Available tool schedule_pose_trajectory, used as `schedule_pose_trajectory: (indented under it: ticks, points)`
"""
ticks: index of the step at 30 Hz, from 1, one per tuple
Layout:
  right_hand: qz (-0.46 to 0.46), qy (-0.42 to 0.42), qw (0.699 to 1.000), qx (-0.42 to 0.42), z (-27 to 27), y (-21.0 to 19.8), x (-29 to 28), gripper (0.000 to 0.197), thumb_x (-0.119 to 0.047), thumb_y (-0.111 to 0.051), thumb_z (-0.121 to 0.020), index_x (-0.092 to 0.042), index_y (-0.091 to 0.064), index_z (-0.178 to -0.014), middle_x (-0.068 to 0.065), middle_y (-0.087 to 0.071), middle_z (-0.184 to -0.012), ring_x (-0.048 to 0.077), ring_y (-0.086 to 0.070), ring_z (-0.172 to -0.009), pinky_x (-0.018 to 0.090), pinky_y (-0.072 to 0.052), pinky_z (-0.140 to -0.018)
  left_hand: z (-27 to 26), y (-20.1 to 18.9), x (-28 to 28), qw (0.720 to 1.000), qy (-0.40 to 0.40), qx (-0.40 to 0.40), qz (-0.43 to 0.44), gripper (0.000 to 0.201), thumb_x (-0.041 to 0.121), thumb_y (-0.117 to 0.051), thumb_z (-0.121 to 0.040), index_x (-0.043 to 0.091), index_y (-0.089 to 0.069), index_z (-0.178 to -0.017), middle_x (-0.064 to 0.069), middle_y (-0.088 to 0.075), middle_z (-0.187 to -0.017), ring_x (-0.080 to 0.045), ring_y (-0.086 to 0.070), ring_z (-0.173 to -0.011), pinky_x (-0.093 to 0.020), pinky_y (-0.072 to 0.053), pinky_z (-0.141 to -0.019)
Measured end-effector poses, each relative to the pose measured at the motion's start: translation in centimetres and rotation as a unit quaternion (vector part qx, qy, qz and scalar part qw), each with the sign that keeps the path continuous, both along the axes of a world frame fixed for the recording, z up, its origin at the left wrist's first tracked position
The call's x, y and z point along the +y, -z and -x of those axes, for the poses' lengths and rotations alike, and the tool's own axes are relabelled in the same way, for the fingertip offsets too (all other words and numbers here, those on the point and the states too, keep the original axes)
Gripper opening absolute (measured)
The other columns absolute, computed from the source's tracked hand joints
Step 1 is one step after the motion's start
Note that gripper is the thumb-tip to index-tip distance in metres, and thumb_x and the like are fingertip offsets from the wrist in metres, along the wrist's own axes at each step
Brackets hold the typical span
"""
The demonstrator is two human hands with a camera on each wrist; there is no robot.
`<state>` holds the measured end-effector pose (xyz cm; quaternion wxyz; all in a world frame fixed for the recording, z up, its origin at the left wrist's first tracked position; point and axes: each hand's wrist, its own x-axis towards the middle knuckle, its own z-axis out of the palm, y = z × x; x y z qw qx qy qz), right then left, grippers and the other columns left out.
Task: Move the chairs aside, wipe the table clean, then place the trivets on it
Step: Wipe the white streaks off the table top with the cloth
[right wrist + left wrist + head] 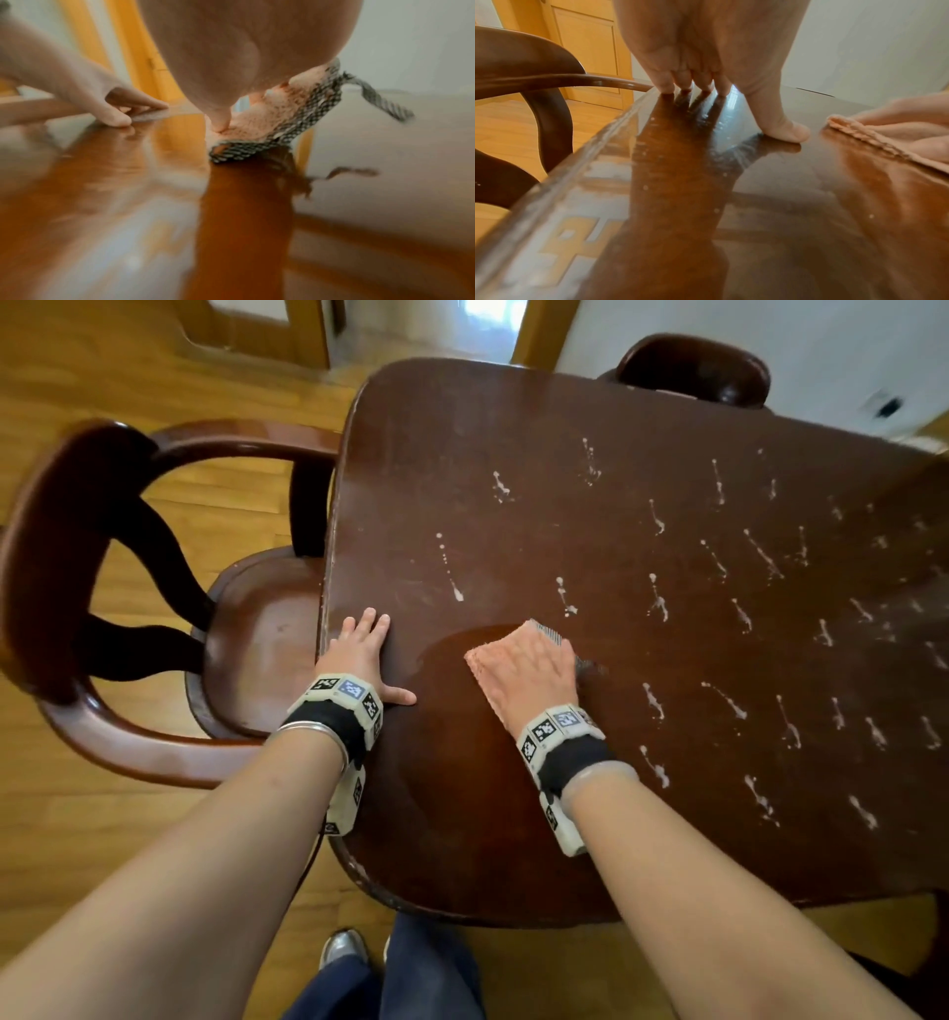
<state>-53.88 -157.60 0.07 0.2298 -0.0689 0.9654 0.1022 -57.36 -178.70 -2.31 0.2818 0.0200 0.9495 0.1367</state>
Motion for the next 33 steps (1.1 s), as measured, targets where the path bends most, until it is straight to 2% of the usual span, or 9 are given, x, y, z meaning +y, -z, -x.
schedule_pose_trajectory:
  ticks: [3,5,7,11,14,20,25,28,33]
  points:
    - [-0.004,-0.025,1.0,0.016,2.1,0.7,-1.0,0.047,-0.037,-0.022,-0.104,-0.045,-0.013,-0.149,-0.004,0.003,-0.162,0.026,0.017,-0.147,0.06,0.018,-0.109,-0.1,0.0,0.1,1.0,-0.002,0.001,-0.002,0.12,0.054,-0.077,-0.068,0.018,0.001,-0.152,0.001,0.006,-0.16,-0.024,0.003,-0.147,-0.039,-0.014,-0.117]
    - [0.015,-0.018,0.999,0.043,2.8,1.0,-1.4,0.051,-0.038,-0.02,-0.104,-0.039,-0.003,-0.152,-0.002,0.015,-0.161,0.025,0.022,-0.146,0.058,0.018,-0.109,-0.1,0.0,0.1,1.0,-0.002,0.002,0.001,0.12,0.054,-0.076,-0.068,0.018,0.001,-0.152,0.0,0.006,-0.16,-0.024,0.003,-0.147,-0.039,-0.014,-0.117]
    - [0.031,-0.003,0.998,0.061,3.2,0.8,-1.4,0.057,-0.038,-0.022,-0.104,-0.029,0.004,-0.153,-0.001,0.02,-0.16,0.022,0.02,-0.146,0.054,0.014,-0.113,-0.1,0.1,0.1,1.0,-0.002,0.002,-0.001,0.12,0.054,-0.077,-0.068,0.018,0.001,-0.152,0.0,0.006,-0.16,-0.025,0.003,-0.147,-0.04,-0.013,-0.117]
    - [0.085,-0.036,0.996,-0.005,3.9,0.5,-0.5,0.061,-0.036,-0.041,-0.1,-0.031,-0.011,-0.153,-0.003,0.009,-0.162,0.014,0.008,-0.149,0.043,0.001,-0.118,-0.1,0.2,0.0,1.0,-0.005,-0.002,-0.003,0.119,0.054,-0.076,-0.069,0.018,0.002,-0.152,0.0,0.007,-0.16,-0.025,0.004,-0.147,-0.04,-0.012,-0.119]
    - [0.125,-0.019,0.992,-0.027,4.7,1.0,-0.4,0.07,-0.037,-0.041,-0.099,-0.026,0.001,-0.154,-0.001,0.012,-0.162,0.012,0.011,-0.148,0.034,0.001,-0.119,-0.1,0.2,0.1,1.0,-0.009,-0.003,-0.006,0.119,0.053,-0.076,-0.069,0.018,0.002,-0.152,0.001,0.008,-0.16,-0.024,0.004,-0.147,-0.04,-0.012,-0.119]
    - [0.092,-0.037,0.993,-0.063,2.6,2.8,-2.0,0.067,-0.046,-0.025,-0.101,-0.025,0.015,-0.152,0.003,0.026,-0.158,0.021,0.025,-0.144,0.045,0.01,-0.119,0.7,0.1,0.0,1.0,-0.002,-0.005,0.021,0.12,0.058,-0.074,-0.069,0.019,0.003,-0.152,0.0,0.01,-0.159,-0.025,0.006,-0.147,-0.038,-0.008,-0.118]
    - [0.176,-0.047,0.979,-0.091,2.6,1.4,1.2,0.068,-0.042,-0.028,-0.103,-0.024,0.017,-0.151,-0.006,0.023,-0.158,0.01,0.018,-0.146,0.027,0.013,-0.113,3.5,-0.1,-0.6,0.998,-0.055,-0.009,-0.005,0.115,0.052,-0.074,-0.072,0.014,0.0,-0.152,-0.002,0.007,-0.16,-0.026,0.004,-0.147,-0.038,-0.008,-0.119]
    - [0.105,-0.063,0.99,-0.067,4.1,2.1,1.1,0.063,-0.039,-0.022,-0.104,-0.02,0.014,-0.152,-0.003,0.023,-0.158,0.013,0.019,-0.146,0.03,0.013,-0.115,4.7,-0.1,-0.5,0.999,-0.045,-0.016,0.012,0.12,0.05,-0.077,-0.07,0.012,0.003,-0.152,-0.004,0.009,-0.159,-0.026,0.006,-0.147,-0.038,-0.008,-0.118]
    - [0.11,-0.009,0.992,-0.062,5.6,2.2,-1.3,0.068,-0.042,-0.023,-0.102,-0.015,0.015,-0.152,0.002,0.024,-0.158,0.017,0.022,-0.145,0.036,0.011,-0.117,6.1,-0.7,-0.3,0.998,-0.025,-0.041,0.043,0.13,0.051,-0.081,-0.064,0.013,0.008,-0.151,-0.006,0.015,-0.158,-0.028,0.01,-0.146,-0.039,-0.007,-0.118]
